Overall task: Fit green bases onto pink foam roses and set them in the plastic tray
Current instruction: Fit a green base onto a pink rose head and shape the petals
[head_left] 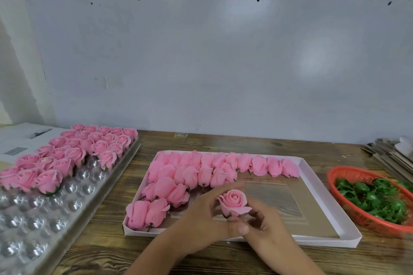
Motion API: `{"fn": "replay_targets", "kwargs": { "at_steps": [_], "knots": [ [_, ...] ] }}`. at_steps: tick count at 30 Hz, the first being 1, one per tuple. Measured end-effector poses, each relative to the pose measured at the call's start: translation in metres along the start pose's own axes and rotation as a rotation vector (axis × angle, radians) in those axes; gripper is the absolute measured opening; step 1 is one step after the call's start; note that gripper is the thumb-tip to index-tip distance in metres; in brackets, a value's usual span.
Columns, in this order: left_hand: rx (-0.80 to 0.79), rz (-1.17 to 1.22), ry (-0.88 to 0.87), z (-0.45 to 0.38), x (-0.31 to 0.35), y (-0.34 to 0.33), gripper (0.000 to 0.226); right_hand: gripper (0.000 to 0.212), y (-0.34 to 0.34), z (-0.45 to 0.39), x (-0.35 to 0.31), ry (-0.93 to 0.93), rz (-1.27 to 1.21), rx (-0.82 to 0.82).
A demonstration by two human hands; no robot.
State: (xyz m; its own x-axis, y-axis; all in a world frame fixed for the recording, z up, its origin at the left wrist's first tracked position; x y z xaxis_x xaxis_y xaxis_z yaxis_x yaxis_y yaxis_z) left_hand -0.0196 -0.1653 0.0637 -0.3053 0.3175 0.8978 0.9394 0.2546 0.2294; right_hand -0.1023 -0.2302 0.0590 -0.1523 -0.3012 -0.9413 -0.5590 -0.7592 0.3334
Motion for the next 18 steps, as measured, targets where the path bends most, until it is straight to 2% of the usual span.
{"fn": "replay_targets", "kwargs": {
  "at_steps": [2, 4, 7, 10, 14, 18],
  "knots": [
    [0.044, 0.065, 0.01, 0.001, 0.0, 0.003, 0.067, 0.032, 0.0, -0.001, 0.0, -0.008, -0.01, 0.001],
    [0.136, 0.078, -0.03, 0.0, 0.007, 0.011, 0.052, 0.031, -0.002, 0.0, -0.001, -0.002, 0.022, -0.007],
    [0.203, 0.122, -0.065, 0.001, 0.011, 0.016, 0.046, 0.028, -0.006, 0.0, 0.0, 0.002, 0.047, -0.042],
    [0.146, 0.147, -0.052, 0.0, 0.008, 0.009, 0.038, 0.024, -0.006, 0.0, 0.0, -0.007, -0.016, -0.058],
    [0.069, 0.148, -0.001, 0.001, 0.004, 0.004, 0.043, 0.034, -0.008, 0.003, -0.005, -0.019, -0.104, -0.124],
    [-0.029, 0.171, 0.017, 0.001, 0.006, -0.004, 0.042, 0.022, 0.002, 0.003, -0.008, -0.001, -0.135, -0.059]
  ]
}}
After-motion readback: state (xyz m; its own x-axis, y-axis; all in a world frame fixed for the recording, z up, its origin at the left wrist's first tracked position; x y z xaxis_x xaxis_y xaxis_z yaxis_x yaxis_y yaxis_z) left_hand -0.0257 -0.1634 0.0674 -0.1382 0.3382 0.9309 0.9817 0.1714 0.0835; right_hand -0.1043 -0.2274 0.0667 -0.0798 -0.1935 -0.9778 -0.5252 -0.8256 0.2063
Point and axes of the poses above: each hand's wrist, its own z-axis away from the middle knuckle, its own y-axis out of the back of the hand, x = y × z, the point moved 9 cm from there along -z, towards the middle knuckle, and after that the axes turned 13 degrees about -y, right-handed, at the moved point
